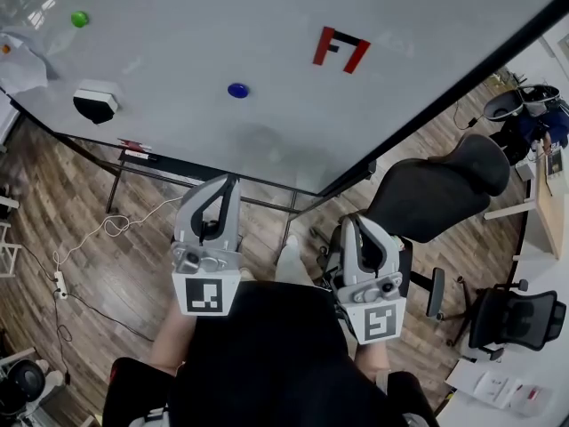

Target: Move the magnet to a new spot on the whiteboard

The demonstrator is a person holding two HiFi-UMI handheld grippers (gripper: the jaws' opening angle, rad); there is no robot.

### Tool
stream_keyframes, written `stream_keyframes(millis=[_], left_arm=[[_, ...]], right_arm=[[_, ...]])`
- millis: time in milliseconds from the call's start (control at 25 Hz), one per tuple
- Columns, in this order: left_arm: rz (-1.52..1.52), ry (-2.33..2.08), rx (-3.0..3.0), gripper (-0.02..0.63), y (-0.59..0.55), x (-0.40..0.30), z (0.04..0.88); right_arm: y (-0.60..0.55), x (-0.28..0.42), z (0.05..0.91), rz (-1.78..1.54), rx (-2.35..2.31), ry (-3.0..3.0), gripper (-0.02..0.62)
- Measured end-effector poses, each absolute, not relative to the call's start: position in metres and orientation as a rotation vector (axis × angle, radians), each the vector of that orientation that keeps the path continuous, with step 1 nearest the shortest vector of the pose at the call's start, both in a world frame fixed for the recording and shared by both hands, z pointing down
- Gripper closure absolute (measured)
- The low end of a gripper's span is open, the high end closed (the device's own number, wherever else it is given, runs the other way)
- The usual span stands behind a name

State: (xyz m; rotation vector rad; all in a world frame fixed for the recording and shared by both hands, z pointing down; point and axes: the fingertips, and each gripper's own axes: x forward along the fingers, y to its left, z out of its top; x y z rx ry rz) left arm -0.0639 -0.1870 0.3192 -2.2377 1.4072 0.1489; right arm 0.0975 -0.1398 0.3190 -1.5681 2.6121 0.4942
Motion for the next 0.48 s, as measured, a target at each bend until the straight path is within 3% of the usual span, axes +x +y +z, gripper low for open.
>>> stream_keyframes(millis=[480], left_arm=[[0.152,1.392,-2.262,0.604,-0.157,-0.067,0.323]], right_arm=[[-0.114,0.085,0.314,0.497,-1.527,2.631,0.597]])
